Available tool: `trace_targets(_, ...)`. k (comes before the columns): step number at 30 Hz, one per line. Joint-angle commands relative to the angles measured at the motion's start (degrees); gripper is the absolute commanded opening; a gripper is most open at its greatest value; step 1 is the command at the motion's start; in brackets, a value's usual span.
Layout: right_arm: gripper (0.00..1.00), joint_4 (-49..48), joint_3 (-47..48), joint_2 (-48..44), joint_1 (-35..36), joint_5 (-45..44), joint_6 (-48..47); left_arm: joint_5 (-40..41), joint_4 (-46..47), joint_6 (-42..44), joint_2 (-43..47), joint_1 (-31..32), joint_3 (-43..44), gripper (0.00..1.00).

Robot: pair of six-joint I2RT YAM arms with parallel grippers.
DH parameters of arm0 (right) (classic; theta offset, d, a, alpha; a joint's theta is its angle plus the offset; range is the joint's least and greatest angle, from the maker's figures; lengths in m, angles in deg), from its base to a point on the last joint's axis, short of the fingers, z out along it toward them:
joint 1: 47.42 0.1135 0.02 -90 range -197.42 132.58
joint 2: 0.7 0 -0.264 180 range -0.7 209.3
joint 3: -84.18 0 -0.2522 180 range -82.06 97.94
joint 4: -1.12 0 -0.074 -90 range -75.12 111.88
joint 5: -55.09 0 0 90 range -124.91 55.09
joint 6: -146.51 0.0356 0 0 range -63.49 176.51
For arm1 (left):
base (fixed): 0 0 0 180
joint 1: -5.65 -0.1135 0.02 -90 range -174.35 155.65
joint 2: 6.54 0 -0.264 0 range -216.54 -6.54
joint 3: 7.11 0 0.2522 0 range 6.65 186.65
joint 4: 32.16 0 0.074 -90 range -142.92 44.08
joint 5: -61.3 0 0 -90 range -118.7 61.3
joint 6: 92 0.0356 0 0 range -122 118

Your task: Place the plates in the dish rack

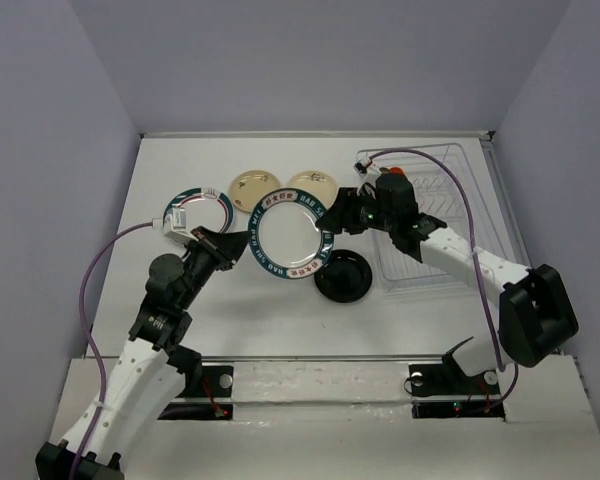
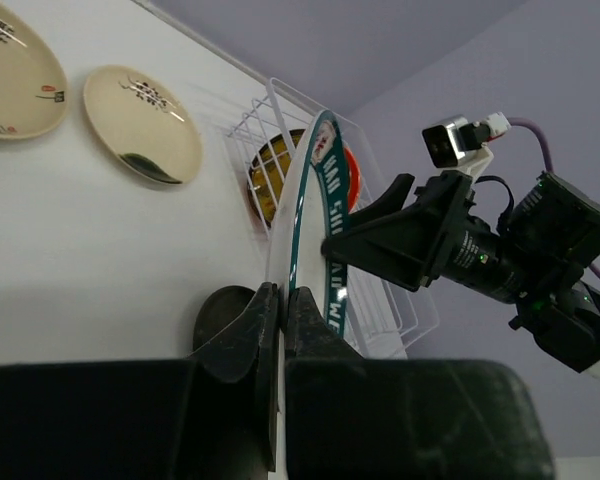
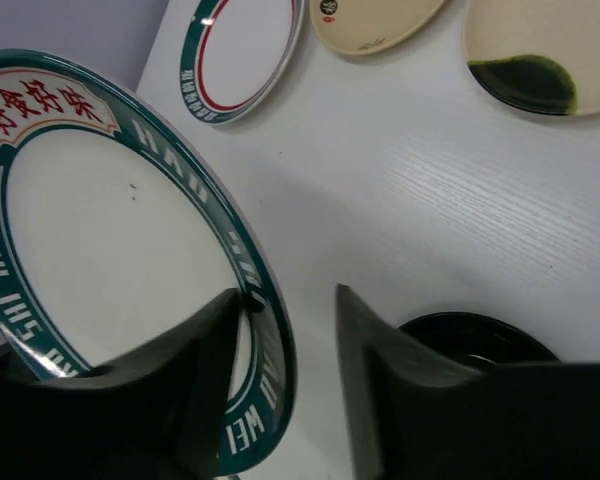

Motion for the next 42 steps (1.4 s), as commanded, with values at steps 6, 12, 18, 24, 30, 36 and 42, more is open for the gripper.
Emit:
trace_targets(6, 0.07, -4.60, 0.82, -6.64, 0.20, -0.28, 2.65, -6.19, 8.74, -0.95, -3.53, 0.21, 6.00, 0.16)
trace_targets(12, 0.07, -1.53, 0.37, -16.83, 0.20, -7.83, 0.64, -4.88, 7.69, 1.77, -3.88, 0.12, 7.22, 0.61)
trace_targets(18, 0.07, 6.73, 4.76, -20.18, -4.45, -13.82, -2.88, 1.79, -2.74, 11.25, -4.50, 0.12, 14.24, 0.93)
trace_targets(24, 0.07, 12.36, 9.85, -24.40, -9.64, -23.47, -7.61, 7.78, -9.01, 14.43, -2.74, 0.12, 16.46, 0.99)
trace_targets(30, 0.07, 19.12, 17.42, -21.86, -14.56, -37.62, -12.72, 10.68, -10.77, 13.56, -0.98, 0.12, 12.60, 0.99)
trace_targets(36, 0.07, 20.45, 21.81, -18.96, -18.17, -56.17, -21.33, 9.80, -10.51, 12.68, -1.24, 0.21, 10.22, 0.99)
trace_targets(42, 0.07, 20.45, 21.21, -14.04, -18.17, -65.50, -28.62, 9.89, -9.90, 10.58, -2.47, 0.12, 7.33, 0.99)
